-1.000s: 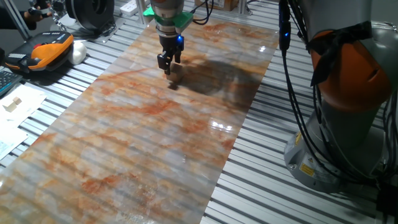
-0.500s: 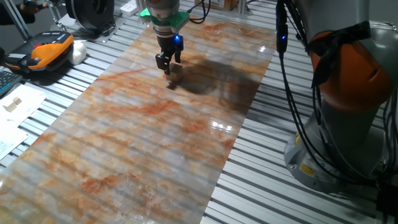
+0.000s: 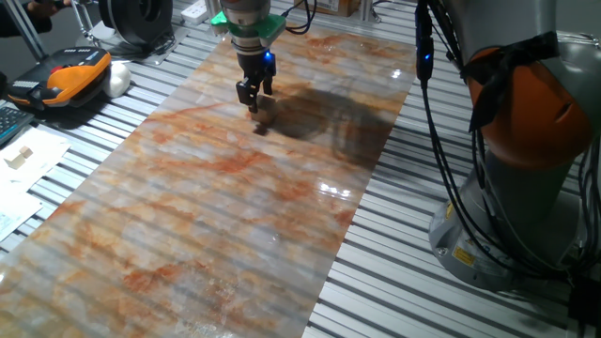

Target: Pick up one small block

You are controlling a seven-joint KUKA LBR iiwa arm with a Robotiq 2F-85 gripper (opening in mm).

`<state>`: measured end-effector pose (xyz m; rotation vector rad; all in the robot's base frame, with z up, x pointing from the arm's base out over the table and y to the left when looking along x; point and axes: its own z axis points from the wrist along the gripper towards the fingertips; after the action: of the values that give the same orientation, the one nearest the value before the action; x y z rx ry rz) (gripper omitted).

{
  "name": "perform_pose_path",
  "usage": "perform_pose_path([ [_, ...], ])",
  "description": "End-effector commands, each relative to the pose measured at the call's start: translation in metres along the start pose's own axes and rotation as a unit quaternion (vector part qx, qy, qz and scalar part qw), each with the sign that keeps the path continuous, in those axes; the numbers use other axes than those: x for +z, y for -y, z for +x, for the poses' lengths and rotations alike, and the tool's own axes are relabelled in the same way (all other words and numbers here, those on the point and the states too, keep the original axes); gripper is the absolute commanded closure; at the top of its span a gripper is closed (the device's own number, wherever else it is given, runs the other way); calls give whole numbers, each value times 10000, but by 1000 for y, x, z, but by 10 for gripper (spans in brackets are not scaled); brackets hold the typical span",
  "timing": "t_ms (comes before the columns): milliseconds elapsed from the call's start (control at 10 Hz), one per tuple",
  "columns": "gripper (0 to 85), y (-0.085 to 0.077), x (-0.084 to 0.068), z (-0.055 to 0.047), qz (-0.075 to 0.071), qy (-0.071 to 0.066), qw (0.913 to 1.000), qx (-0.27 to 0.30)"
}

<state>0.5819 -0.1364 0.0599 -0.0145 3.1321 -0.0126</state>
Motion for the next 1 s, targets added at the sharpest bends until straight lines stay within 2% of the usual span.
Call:
perform_pose_path([
  [0,170,0,0,0,-10,-7,10000,-2],
  [300,170,1,1,1,51,-7,10000,-2],
  [500,170,3,4,0,113,39,9999,44],
  [900,170,3,7,0,121,46,9999,22],
])
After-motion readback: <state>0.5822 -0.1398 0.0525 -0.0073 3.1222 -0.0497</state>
